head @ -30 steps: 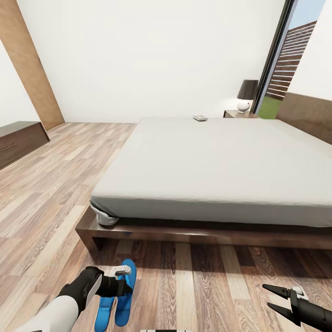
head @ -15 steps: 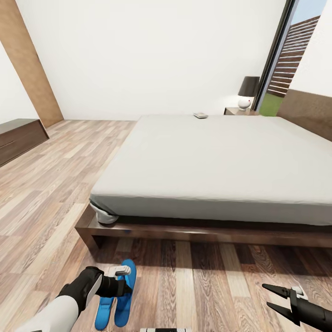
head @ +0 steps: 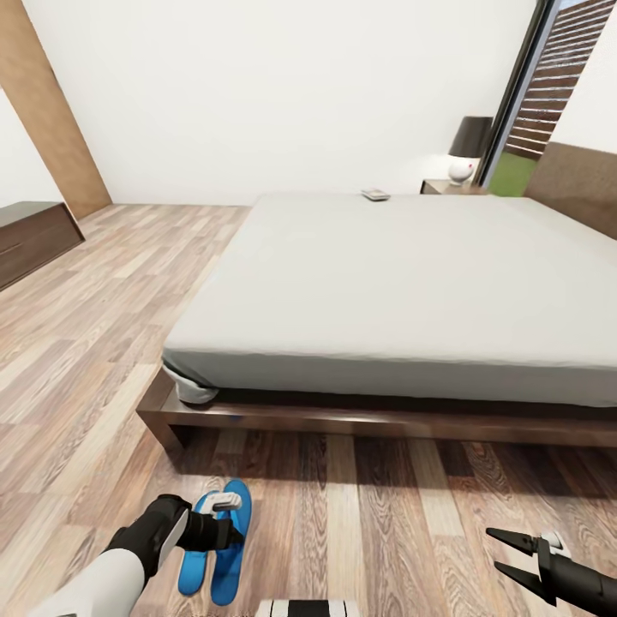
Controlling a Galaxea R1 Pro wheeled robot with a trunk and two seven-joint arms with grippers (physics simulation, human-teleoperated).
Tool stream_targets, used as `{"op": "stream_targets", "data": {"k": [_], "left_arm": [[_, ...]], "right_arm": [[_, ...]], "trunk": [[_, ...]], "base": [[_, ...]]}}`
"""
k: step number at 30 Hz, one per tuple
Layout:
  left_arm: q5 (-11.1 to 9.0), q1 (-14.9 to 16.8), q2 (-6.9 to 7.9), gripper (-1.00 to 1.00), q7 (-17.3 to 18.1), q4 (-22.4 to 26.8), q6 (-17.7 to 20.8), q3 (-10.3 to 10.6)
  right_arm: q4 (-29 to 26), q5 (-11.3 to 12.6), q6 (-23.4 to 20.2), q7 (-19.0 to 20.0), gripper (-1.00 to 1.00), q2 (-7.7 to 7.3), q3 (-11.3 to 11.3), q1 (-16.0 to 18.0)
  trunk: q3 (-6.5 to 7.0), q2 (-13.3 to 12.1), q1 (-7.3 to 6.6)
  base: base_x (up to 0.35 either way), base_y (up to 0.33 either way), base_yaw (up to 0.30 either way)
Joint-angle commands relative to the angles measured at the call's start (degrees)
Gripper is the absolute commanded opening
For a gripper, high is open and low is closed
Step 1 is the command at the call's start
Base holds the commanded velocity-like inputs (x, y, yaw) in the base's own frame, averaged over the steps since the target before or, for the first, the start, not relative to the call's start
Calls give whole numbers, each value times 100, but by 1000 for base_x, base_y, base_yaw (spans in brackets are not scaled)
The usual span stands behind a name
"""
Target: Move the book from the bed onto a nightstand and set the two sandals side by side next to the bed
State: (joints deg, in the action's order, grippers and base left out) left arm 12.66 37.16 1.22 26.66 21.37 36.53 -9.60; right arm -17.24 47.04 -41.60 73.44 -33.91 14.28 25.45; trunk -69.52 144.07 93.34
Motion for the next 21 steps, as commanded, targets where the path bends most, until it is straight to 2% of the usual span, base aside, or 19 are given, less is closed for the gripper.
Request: {"op": "stream_targets", "data": {"k": [1,12,21], "left_arm": [[52,2,1,-100,43,12,24,-49],[52,2,19,-100,13,59,0,-59],[45,2,-7,-100,-2,316,-6,-67]], "right_arm": [[1,40,-43,7,100,-3,35,4],[-4,42,-50,6,100,-1,47,4],[-8,42,-50,10,100,-1,48,4]], "trunk": [[-28,4,1],[-271,18,30],[-471,31,53]], "base": [[0,0,0],[0,0,0],[0,0,0]]}}
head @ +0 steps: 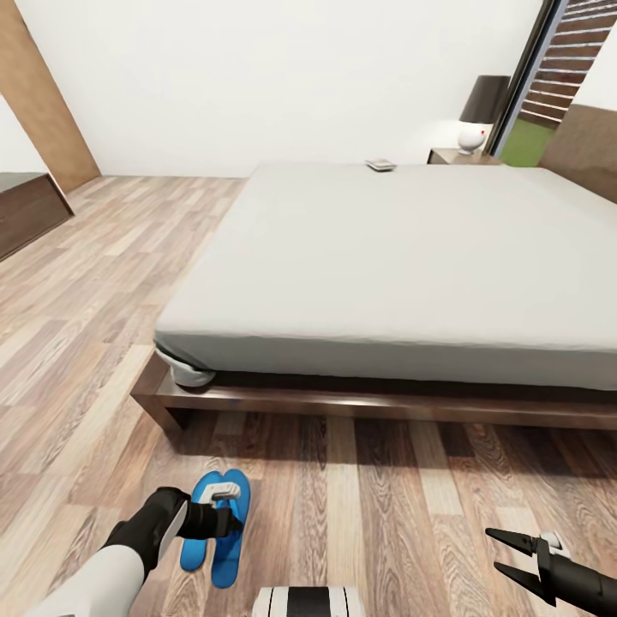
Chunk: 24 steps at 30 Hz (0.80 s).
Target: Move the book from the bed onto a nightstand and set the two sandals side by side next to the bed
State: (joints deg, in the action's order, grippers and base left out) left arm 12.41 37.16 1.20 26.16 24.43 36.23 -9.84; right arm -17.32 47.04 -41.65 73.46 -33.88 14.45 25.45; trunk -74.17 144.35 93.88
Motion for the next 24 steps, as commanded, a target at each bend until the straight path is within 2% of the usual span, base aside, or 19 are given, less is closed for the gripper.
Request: {"op": "stream_targets", "data": {"k": [1,16,24], "left_arm": [[69,2,-20,-100,48,64,25,-44],[63,2,-58,-100,47,595,-19,-49],[60,2,-46,-100,47,700,-20,-46]], "right_arm": [[1,42,-44,9,100,-5,32,4],[-6,40,-44,4,100,-1,40,4],[-7,34,-44,4,100,1,41,4]], "trunk": [[-27,3,1],[-27,3,1],[-27,3,1]], "base": [[0,0,0],[0,0,0],[0,0,0]]}}
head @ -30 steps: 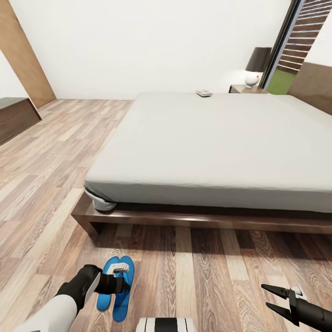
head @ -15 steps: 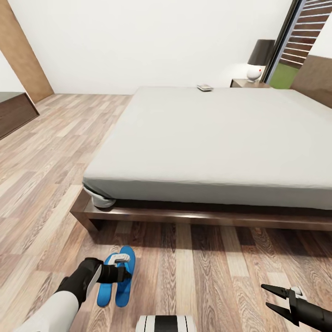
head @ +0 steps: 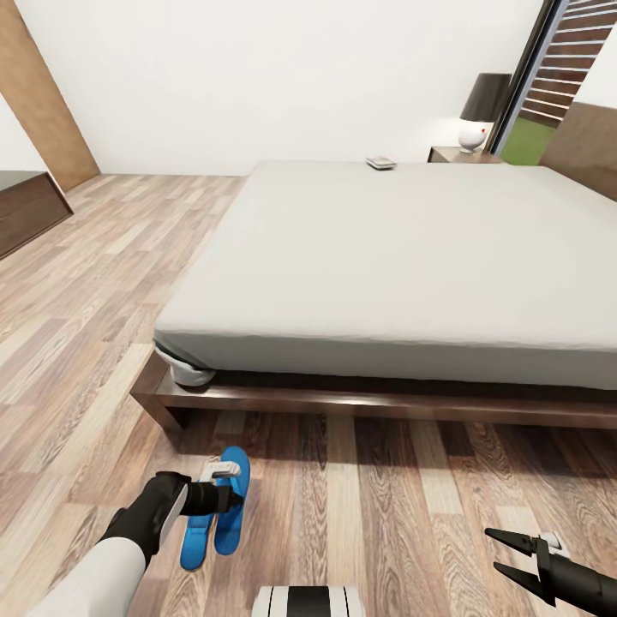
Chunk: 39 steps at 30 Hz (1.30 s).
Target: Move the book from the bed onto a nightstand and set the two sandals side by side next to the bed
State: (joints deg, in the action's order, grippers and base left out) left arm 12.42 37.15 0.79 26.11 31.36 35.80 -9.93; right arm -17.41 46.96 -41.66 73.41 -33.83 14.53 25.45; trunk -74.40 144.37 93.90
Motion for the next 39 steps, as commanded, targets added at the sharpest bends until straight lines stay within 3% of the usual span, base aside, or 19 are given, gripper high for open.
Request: {"op": "stream_targets", "data": {"k": [1,4,32,39], "left_arm": [[59,2,-5,-100,54,9,23,-36],[59,2,-7,-100,57,14,21,-35],[54,2,-20,-100,52,97,-128,-43],[58,2,-18,-100,51,175,-142,-44]], "right_arm": [[1,41,-44,10,100,-3,33,4],[1,41,-44,12,100,-7,33,4],[0,50,-44,15,100,-2,33,4],[0,51,-44,23,100,-2,32,4]], "trunk": [[-4,2,-1],[-4,2,-1],[-625,39,71],[-625,39,71]], "base": [[0,0,0],[0,0,0],[0,0,0],[0,0,0]]}}
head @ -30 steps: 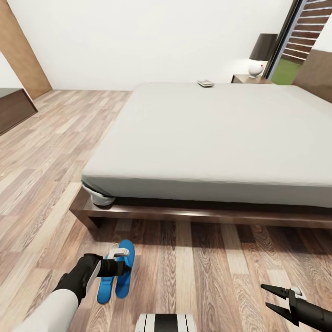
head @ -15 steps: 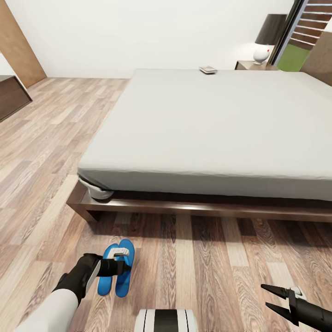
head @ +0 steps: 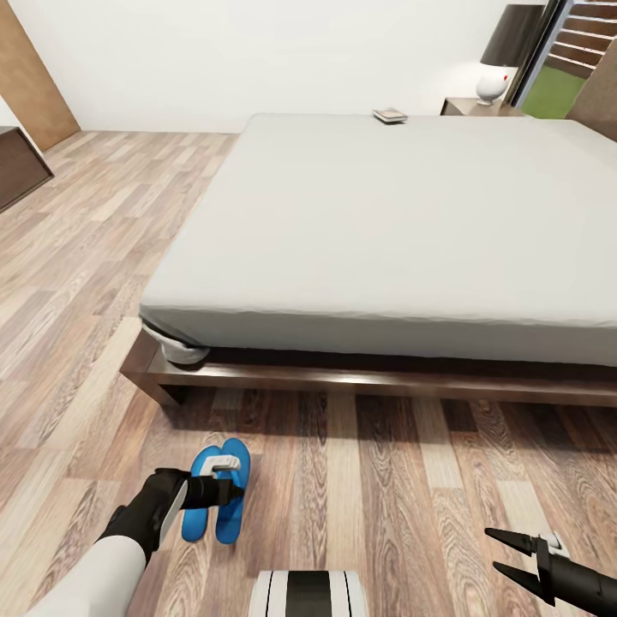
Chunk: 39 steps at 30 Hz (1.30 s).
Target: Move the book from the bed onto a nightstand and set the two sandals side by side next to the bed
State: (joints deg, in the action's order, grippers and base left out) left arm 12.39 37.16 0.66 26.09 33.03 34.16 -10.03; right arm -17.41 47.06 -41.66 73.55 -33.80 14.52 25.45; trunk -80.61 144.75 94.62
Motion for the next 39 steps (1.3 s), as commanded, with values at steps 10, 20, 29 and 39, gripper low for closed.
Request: {"op": "stream_targets", "data": {"k": [10,20,29,39], "left_arm": [[69,2,0,-100,49,80,21,-23],[78,2,22,-100,69,97,27,56],[100,2,56,-100,64,99,34,569],[110,2,68,-100,58,99,38,663]], "right_arm": [[1,37,-44,10,100,-6,33,4],[1,32,-37,3,100,-4,33,4],[-11,53,-27,22,100,-8,-9,4],[-143,65,12,103,100,-39,-28,4]], "trunk": [[-4,2,-1],[-4,2,-1],[-4,2,-1],[-4,2,-1]], "base": [[0,0,0],[0,0,0],[0,0,0],[0,0,0]]}}
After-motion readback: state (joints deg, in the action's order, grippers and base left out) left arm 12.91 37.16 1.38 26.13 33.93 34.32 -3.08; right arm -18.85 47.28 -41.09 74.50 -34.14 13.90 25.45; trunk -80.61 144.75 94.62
